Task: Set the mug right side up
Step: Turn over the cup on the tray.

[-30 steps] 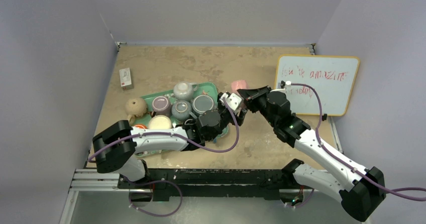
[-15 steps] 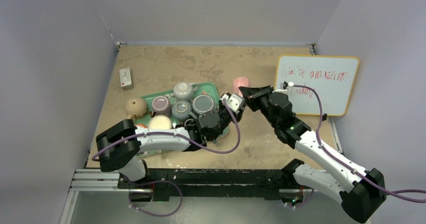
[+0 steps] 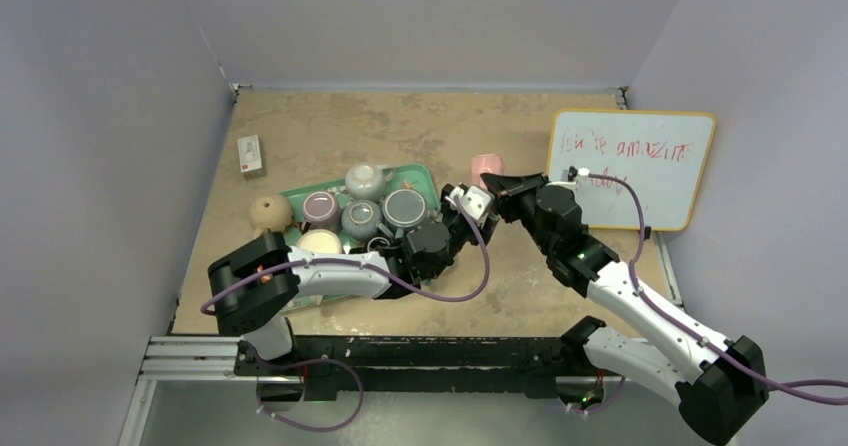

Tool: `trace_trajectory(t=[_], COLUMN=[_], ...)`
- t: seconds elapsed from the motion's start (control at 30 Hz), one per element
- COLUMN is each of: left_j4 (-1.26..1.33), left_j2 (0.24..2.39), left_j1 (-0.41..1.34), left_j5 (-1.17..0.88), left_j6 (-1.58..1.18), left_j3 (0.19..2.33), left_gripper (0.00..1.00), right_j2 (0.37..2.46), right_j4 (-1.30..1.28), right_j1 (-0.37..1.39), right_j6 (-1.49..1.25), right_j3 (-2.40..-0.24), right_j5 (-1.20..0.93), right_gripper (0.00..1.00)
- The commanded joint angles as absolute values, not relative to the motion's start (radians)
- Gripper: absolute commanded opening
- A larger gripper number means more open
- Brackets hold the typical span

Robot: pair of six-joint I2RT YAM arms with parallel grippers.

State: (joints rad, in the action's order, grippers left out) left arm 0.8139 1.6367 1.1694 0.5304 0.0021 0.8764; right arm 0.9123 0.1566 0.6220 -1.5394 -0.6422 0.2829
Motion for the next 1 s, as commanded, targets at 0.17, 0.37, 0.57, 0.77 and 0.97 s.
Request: trace_trajectory(t=[0.17, 0.37, 0.57, 0.77, 0.97], left_j4=[0.994, 1.012, 0.978, 0.811, 0.630], left_j2=[1.667, 1.642, 1.618, 1.588, 1.584], left_j1=[1.167, 1.168, 1.169, 1.167, 1.167], left_j5=[0.494, 0.502, 0.483, 0.491, 0.509], left_j6=[0.041, 0.062, 0.081, 0.083, 0.050], left_j3=[0.942, 0.887, 0.863, 0.893, 0.952], left_gripper=[0.28, 0.04, 0.00, 0.00, 0.00], right_j2=[0.856, 0.810, 0.794, 0.738, 0.681], right_j4=[0.273, 0.246, 0.246, 0.167, 0.087], right_j1=[0.653, 0.652, 0.653, 0.651, 0.651], right_j6=[-1.599, -1.598, -1.578, -1.524, -1.497], right_j3=[-0.608, -0.535, -0.499, -0.463, -0.408], right_j5=[0.178, 0.150, 0.140, 0.180, 0.204], right_gripper=[0.00, 0.00, 0.00, 0.00, 0.27])
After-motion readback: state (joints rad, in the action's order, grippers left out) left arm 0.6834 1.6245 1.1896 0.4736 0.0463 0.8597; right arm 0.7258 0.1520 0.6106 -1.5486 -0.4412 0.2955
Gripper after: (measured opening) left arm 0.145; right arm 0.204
